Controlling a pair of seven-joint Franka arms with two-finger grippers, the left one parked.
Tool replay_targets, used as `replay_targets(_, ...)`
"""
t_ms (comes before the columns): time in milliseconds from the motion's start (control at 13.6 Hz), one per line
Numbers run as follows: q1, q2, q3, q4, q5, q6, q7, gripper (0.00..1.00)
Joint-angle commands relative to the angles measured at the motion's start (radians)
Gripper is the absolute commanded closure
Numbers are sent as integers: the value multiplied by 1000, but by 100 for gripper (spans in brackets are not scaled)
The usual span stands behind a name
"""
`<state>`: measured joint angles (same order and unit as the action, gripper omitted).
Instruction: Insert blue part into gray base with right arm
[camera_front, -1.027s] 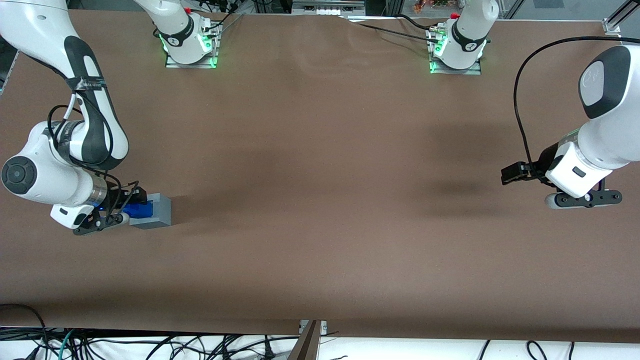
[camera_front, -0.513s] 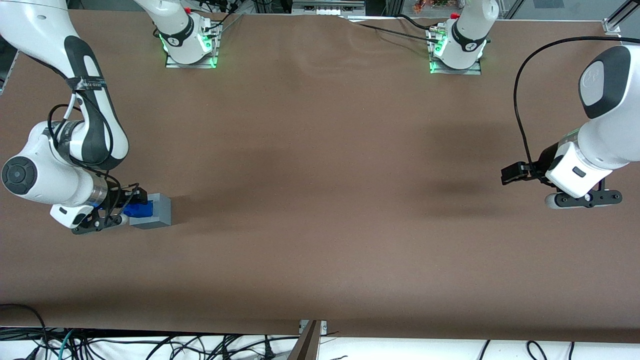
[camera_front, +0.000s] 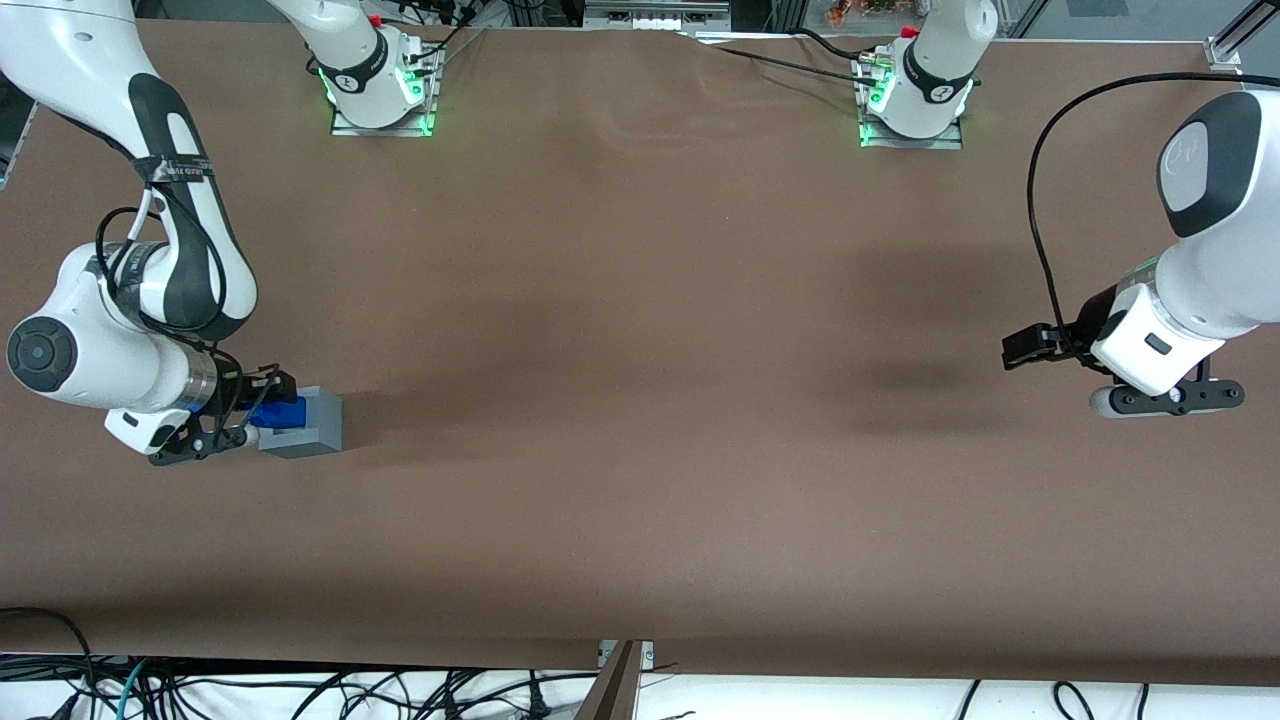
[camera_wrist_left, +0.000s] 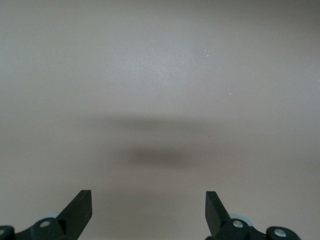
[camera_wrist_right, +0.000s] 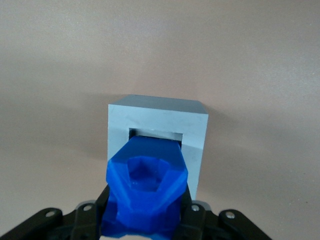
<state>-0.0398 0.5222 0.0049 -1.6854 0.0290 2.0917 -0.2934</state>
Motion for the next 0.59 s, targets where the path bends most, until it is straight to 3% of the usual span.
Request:
replay_targets(0, -8, 16, 3, 9, -9, 16, -21, 56)
replay_targets(513, -5, 41, 3, 19, -31, 62, -6, 55)
